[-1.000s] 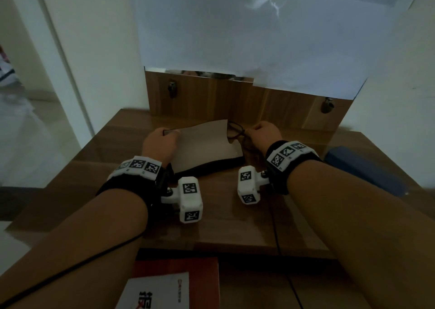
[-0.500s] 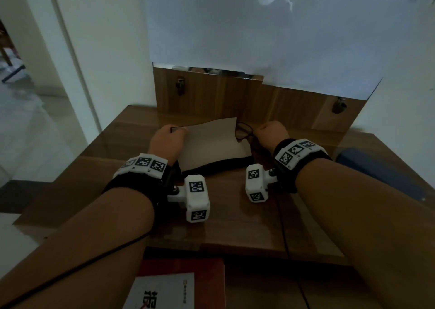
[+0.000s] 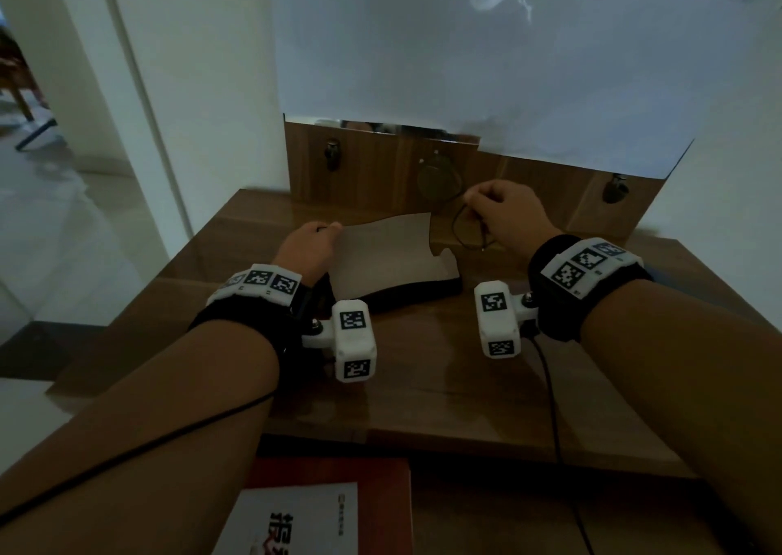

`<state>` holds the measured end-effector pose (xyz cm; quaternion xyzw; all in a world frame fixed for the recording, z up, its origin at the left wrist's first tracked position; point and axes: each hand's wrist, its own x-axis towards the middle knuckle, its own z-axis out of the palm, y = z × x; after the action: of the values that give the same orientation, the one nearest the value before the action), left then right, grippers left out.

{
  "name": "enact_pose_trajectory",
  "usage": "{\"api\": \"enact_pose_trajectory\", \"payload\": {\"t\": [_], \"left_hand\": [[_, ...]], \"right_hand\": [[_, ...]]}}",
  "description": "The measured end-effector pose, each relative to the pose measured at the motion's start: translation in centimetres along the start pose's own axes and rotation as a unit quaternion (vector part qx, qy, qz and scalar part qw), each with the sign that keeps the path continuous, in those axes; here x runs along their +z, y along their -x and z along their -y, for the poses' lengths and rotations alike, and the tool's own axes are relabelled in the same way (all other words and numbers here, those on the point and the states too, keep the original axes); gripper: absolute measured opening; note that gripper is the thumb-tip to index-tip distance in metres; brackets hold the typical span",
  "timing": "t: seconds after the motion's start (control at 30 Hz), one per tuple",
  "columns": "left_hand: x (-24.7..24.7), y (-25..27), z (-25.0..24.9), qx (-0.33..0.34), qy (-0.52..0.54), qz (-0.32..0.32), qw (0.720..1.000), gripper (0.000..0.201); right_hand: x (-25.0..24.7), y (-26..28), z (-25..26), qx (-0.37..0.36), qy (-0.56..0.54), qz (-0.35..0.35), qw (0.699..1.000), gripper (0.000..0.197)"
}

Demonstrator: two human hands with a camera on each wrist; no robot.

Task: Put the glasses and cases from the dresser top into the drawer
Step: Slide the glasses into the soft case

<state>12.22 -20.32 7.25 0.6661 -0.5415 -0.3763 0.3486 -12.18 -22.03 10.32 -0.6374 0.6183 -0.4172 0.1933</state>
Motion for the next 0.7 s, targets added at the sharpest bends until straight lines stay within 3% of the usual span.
{"api": "enact_pose_trajectory", "payload": {"t": [0.27, 0.47, 0.53, 0.63, 0.7], "left_hand": [[-0.5, 1.1, -0.7, 0.019, 0.011, 0.017, 1.000, 0.047], [-0.1, 2.5, -1.4, -0.037, 0.004, 0.054, 0.998, 0.048], [0.1, 2.8, -1.9, -0.054, 0.047, 0.026, 0.997, 0.051], [0.6, 3.8, -2.6, -0.035, 0.041, 0.033, 0.998, 0.057], [0.9, 5.3, -3.6, -0.025, 0.067, 0.055, 0.996, 0.049]], "right_hand": [[0.2, 3.1, 2.4, -0.089, 0.007, 0.086, 0.992, 0.010], [-0.5, 5.1, 3.3, -0.146, 0.051, 0.142, 0.978, 0.006], [-0.8, 5.6, 3.4, -0.164, 0.074, 0.153, 0.972, 0.006], [-1.4, 6.5, 3.5, -0.175, 0.086, 0.165, 0.967, 0.006], [-1.9, 6.9, 3.4, -0.179, 0.099, 0.172, 0.964, 0.005]]}}
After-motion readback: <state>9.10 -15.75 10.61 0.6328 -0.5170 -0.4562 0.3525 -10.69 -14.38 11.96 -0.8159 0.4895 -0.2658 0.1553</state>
